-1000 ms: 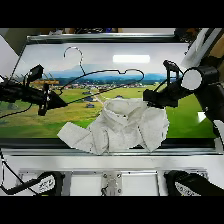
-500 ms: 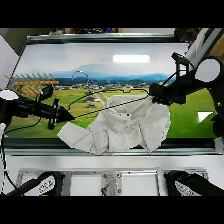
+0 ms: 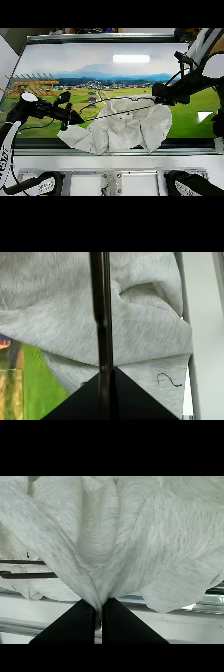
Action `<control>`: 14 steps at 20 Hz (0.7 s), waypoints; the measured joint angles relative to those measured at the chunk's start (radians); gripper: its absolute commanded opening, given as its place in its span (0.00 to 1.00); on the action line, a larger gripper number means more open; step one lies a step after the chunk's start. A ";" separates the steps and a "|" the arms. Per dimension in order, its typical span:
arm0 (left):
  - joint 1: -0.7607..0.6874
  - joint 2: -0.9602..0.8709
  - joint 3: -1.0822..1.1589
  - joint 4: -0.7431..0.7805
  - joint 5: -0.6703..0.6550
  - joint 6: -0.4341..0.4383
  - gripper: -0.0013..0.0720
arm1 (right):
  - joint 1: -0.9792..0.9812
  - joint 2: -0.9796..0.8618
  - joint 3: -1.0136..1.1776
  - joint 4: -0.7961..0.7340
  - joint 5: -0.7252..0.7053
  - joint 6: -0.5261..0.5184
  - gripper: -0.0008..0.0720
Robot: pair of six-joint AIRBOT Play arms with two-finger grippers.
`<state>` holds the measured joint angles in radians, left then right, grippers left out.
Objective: Fold the clothes and pants, and hang the long-sleeved shirts on hangers.
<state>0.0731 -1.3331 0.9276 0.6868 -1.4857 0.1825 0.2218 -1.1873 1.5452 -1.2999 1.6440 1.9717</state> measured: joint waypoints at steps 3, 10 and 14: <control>-0.040 -0.008 -0.001 -0.005 0.053 0.003 0.03 | 0.000 0.000 0.024 0.003 0.037 -0.024 0.04; -0.108 -0.013 -0.001 -0.014 0.128 0.006 0.03 | 0.019 -0.002 0.059 0.002 0.064 -0.105 0.04; -0.119 -0.013 -0.001 -0.056 0.146 0.010 0.03 | 0.066 -0.017 0.082 0.003 0.065 -0.133 0.04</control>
<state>-0.0456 -1.3460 0.9264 0.6312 -1.3396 0.1928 0.2882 -1.2045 1.6276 -1.2972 1.7092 1.8385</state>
